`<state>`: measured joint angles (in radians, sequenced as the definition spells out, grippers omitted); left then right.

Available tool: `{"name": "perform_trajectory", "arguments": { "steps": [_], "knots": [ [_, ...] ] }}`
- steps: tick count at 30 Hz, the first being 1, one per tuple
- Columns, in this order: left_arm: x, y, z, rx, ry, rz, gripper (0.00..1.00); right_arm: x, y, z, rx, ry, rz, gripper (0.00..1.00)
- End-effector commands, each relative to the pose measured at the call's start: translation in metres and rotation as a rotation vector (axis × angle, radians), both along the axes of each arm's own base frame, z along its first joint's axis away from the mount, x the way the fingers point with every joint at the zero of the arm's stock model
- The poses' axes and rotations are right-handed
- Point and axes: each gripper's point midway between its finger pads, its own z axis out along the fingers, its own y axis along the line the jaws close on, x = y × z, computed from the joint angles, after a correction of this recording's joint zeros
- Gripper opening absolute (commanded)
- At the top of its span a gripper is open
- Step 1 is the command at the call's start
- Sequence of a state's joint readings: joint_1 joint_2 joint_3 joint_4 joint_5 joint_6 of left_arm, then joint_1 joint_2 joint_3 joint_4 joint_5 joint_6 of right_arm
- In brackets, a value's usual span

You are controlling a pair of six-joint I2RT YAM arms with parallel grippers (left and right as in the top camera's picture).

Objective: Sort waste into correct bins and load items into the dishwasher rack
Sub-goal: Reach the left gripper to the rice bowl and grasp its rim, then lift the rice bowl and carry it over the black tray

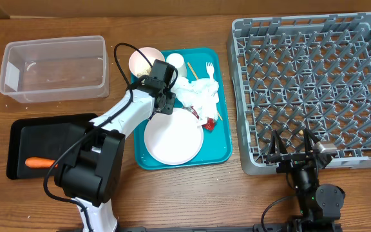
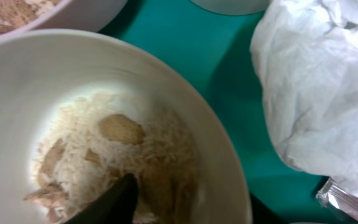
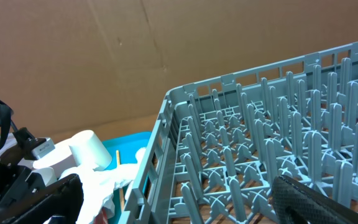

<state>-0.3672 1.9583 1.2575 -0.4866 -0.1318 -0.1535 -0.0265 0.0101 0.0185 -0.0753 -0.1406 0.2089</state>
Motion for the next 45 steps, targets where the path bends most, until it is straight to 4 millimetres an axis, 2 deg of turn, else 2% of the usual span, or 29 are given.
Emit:
{"name": "perform_trajectory", "arguments": {
  "steps": [1,8,11,13,20,23,29,34,42,45],
  "knots": [
    [0.009,0.000,0.007,0.017,-0.025,0.012,0.39,0.001,-0.003,-0.003,-0.001,-0.001,-0.013,1.00],
    [0.015,-0.002,0.020,0.015,-0.030,0.015,0.38,0.000,-0.003,-0.002,-0.001,-0.002,-0.013,1.00],
    [0.016,-0.001,0.023,0.019,-0.027,0.017,0.29,0.001,-0.003,-0.003,-0.001,-0.001,-0.013,1.00],
    [0.015,-0.001,0.025,0.023,-0.018,0.017,0.18,0.001,-0.003,-0.003,-0.001,-0.001,-0.013,1.00],
    [0.011,0.000,0.031,0.030,0.013,0.026,0.06,0.001,-0.003,-0.002,-0.001,-0.001,-0.013,1.00],
    [0.011,0.000,0.047,0.027,0.032,0.053,0.04,0.001,-0.003,-0.003,-0.001,-0.001,-0.013,1.00],
    [0.012,0.000,0.093,0.015,0.055,0.110,0.04,0.001,-0.003,-0.002,-0.001,-0.001,-0.013,1.00],
    [-0.004,0.008,0.123,-0.002,0.106,0.226,0.04,0.001,-0.003,-0.002,-0.001,-0.001,-0.013,1.00],
    [-0.042,0.046,0.177,-0.068,0.099,0.437,0.04,0.001,-0.003,-0.003,-0.001,-0.001,-0.013,1.00],
    [-0.055,0.074,0.206,-0.121,0.067,0.503,0.04,0.001,-0.003,-0.002,-0.001,-0.001,-0.013,1.00]
  ]
}}
